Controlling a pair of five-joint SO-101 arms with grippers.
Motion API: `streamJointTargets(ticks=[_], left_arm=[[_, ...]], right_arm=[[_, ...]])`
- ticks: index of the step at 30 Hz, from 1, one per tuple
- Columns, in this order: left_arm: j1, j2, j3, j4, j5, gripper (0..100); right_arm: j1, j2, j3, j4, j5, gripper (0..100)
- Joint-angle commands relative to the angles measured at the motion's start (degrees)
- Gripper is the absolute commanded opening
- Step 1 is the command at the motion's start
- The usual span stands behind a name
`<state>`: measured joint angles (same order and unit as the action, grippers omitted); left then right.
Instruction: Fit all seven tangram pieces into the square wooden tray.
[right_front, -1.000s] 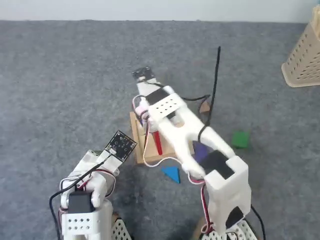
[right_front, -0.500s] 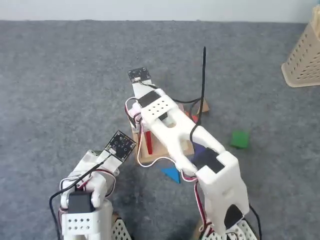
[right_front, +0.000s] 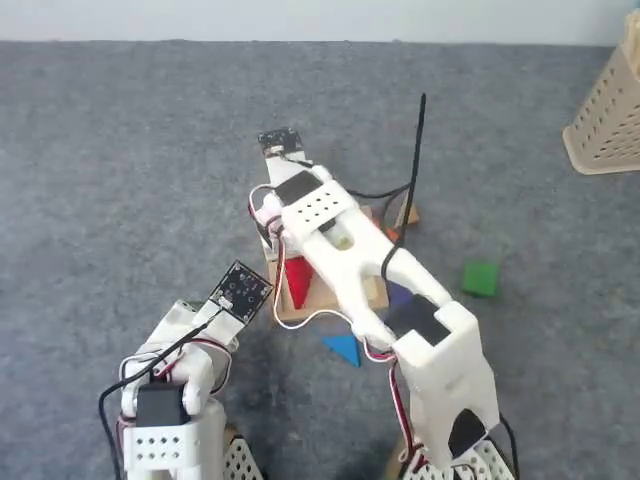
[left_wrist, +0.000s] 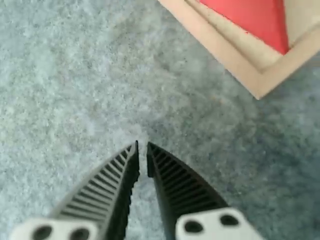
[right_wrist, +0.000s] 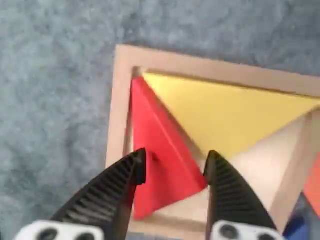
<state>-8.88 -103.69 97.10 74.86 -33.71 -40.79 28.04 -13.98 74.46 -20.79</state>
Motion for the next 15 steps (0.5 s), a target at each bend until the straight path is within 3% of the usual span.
streamJointTargets(ticks=[1,7,15], left_arm=[[0.18,-0.97,-0.57,0.35,-0.62,2],[0.18,-0.97,-0.57,0.35,-0.62,2],[0.09,-0.97,-0.57,0.35,-0.53,2]], right_arm=[[3.91,-6.64,-4.04,2.86,0.09,14.2],[5.49,-7.16,-3.96,3.82,7.21,0.0],[11.21,-10.07,3.25,1.36,10.37,0.6]])
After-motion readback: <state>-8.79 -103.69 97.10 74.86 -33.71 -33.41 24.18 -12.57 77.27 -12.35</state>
